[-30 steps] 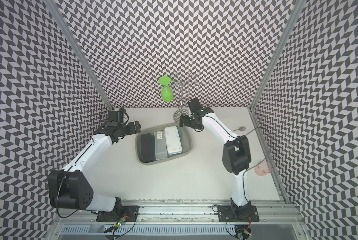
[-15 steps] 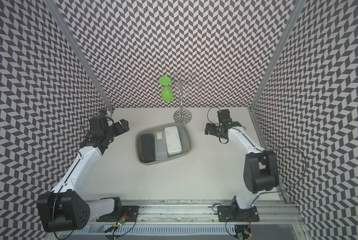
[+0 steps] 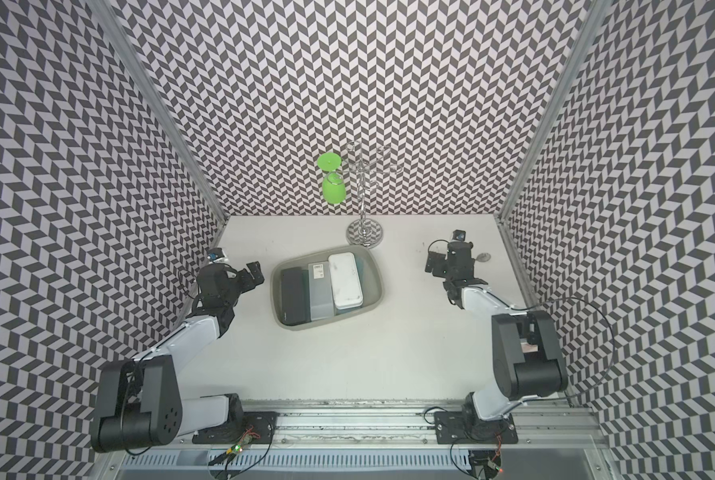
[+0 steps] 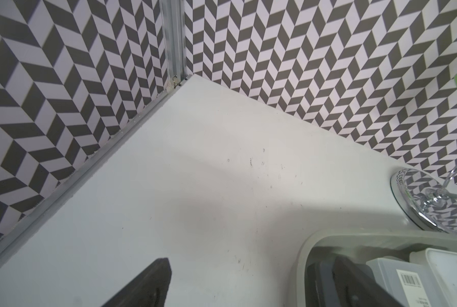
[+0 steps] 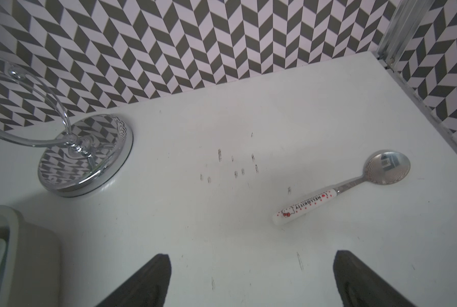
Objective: Put the pencil case into the storage box
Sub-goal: Reset both arms
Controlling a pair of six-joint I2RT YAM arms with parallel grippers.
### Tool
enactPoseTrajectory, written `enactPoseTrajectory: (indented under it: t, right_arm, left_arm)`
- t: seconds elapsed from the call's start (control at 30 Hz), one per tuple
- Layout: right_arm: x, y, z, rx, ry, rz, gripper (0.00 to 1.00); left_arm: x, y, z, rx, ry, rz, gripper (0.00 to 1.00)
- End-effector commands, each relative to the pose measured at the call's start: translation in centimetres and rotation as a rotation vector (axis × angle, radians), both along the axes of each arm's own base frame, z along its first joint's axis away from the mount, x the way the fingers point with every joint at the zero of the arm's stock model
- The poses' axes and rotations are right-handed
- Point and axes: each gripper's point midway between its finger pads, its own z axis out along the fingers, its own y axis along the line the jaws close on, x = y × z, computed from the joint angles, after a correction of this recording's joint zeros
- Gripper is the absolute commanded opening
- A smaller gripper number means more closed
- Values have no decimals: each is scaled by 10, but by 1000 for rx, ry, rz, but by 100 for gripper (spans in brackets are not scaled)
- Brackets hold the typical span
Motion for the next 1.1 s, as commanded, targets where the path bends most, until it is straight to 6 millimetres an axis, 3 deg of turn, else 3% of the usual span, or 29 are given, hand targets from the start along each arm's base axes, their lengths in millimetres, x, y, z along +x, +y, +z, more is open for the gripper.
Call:
enactPoseTrajectory:
  t: [0.0,0.1,0.2,0.3,0.37,0.53,0.6,0.7,0.9,1.07]
  right_arm:
    - [10,0,81,35,-216,-6,99]
    - [9,14,124,85,-291,64,99]
    - [11,23,154,110,-334,113,100]
    - [9,36,174,143,-346,181,99]
    - [8,44,178,169,-333,214,100]
    - [14,73,166,205,-242,305,100]
    - [15,79,160,192,-213,313,100]
    - [14,62,159,164,-212,222,100]
    - [-12,-5,174,-23,-238,-33,100]
    - [-54,-66,169,-97,-255,-238,99]
  left_arm:
    - [16,-6,115,59,-304,-48,100]
    - [22,0,165,139,-369,-26,100]
    - [24,10,195,190,-381,20,100]
    - [15,26,217,215,-365,114,100]
    - [5,39,227,240,-349,186,100]
    - [-18,61,245,342,-323,267,100]
    - [-22,63,241,342,-319,278,100]
    - [-16,54,219,251,-314,231,100]
    - [11,8,164,17,-310,84,100]
    - [38,-56,134,-24,-252,-57,100]
